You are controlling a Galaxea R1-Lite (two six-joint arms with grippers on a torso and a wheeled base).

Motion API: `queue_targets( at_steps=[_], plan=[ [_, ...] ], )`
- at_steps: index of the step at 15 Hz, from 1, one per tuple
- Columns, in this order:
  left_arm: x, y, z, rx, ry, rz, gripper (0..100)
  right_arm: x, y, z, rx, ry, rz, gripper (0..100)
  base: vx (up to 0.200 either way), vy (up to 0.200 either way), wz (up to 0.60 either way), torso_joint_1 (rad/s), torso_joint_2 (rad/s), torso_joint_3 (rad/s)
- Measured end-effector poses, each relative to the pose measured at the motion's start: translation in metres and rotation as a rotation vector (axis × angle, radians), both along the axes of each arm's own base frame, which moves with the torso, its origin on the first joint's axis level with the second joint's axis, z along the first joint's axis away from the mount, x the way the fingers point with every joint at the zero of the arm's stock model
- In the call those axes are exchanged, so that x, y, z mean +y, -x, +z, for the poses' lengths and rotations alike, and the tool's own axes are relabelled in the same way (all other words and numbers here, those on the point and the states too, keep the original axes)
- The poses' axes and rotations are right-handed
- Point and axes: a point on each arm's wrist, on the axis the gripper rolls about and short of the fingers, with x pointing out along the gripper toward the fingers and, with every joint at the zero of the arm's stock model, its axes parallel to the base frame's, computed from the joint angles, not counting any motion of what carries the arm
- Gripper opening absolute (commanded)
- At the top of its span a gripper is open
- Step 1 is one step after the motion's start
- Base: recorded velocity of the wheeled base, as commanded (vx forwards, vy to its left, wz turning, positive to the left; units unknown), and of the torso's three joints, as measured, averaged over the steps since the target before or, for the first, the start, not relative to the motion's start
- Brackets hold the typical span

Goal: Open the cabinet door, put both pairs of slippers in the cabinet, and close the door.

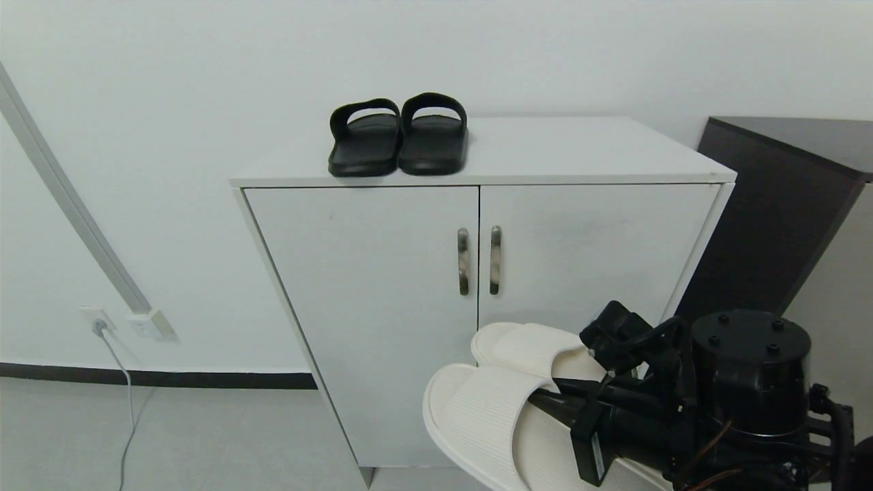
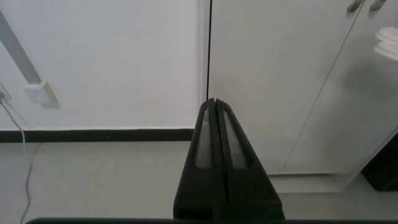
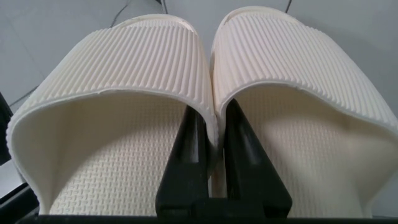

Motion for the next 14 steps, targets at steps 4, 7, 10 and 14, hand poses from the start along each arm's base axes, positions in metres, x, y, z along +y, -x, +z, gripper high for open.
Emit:
queue_targets(
  at_steps=[4,7,10,14],
  plan=[
    [0.0000,0.0000,0.0000,0.000,0.000,0.000,0,0.0001,0.0002,-0.0010,0.003,0.003,0.001,0,0.000,0.000,0.00,-0.060,0.45,0.377],
    [0.0000,0.0000,0.0000,0.000,0.000,0.000,0,0.0002,0.0007,-0.0026,0.006,0.009,0.005,0,0.000,0.000,0.00,-0.009,0.40,0.388],
    [0.0000,0.0000,0.0000,0.000,0.000,0.000,0,-0.0004,0.0008,-0.0046,-0.004,0.027,0.005,0,0.000,0.000,0.00,0.001,0.13,0.118],
    [0.0000,0.0000,0.0000,0.000,0.000,0.000,0,-0.0016,0.0016,-0.0061,-0.010,0.022,0.006,0,0.000,0.000,0.00,0.000,0.00,0.000]
  ],
)
